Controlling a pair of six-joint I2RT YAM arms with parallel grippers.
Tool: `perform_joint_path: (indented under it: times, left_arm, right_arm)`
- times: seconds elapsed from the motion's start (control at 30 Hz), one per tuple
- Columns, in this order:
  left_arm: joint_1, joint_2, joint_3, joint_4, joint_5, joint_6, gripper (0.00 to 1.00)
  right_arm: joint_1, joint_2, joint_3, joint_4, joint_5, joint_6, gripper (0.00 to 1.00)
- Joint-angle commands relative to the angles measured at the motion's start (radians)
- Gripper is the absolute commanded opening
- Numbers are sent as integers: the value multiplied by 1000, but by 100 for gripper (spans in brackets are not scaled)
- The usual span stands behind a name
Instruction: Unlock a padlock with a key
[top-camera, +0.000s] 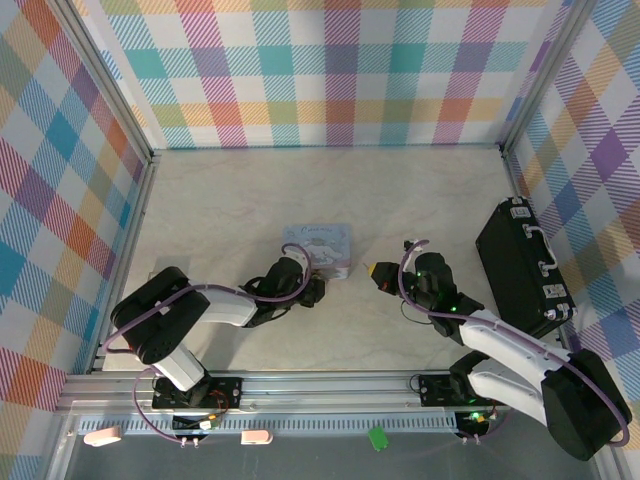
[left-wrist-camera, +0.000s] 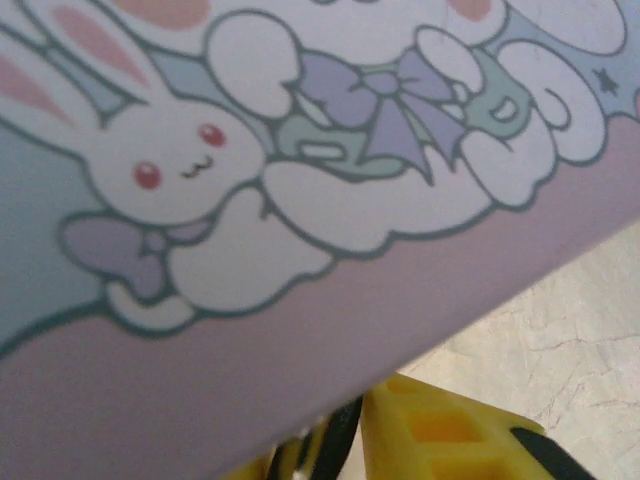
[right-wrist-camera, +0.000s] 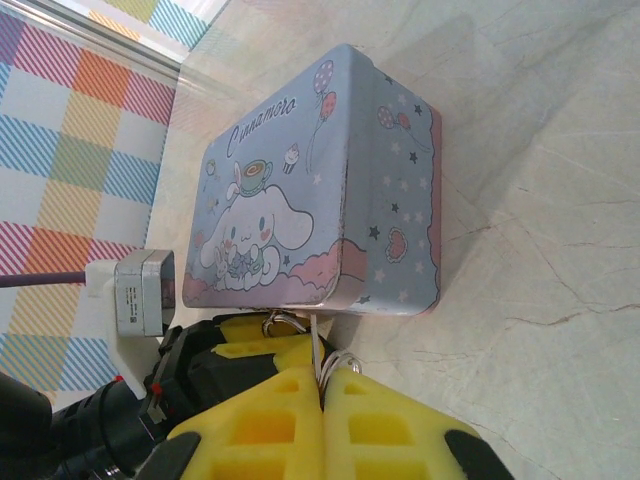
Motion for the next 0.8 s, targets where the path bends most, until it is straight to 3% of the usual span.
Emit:
perform_joint_path:
  times: [0.0,0.23,0.43,0.57,0.77]
  left_arm:
    - [-7,-5,11,-18,-18,0,20]
    - [-11,-71,20,-88,30,-15,6]
    - [-13,-118,102,-283,94,-45,5]
    - [-10,-108,180,-415,131,-70,4]
    - [7,-96,223,-439,185,-148,3]
  right_arm:
    - [-3,-11,7,-9,-16,4,0]
    - [-3,56,5,32,-60,51,0]
    - [28,138,13,133,-143,60,0]
    - [86,139,2,188,-128,-18,0]
    - [109,197,-6,236,-114,-42,0]
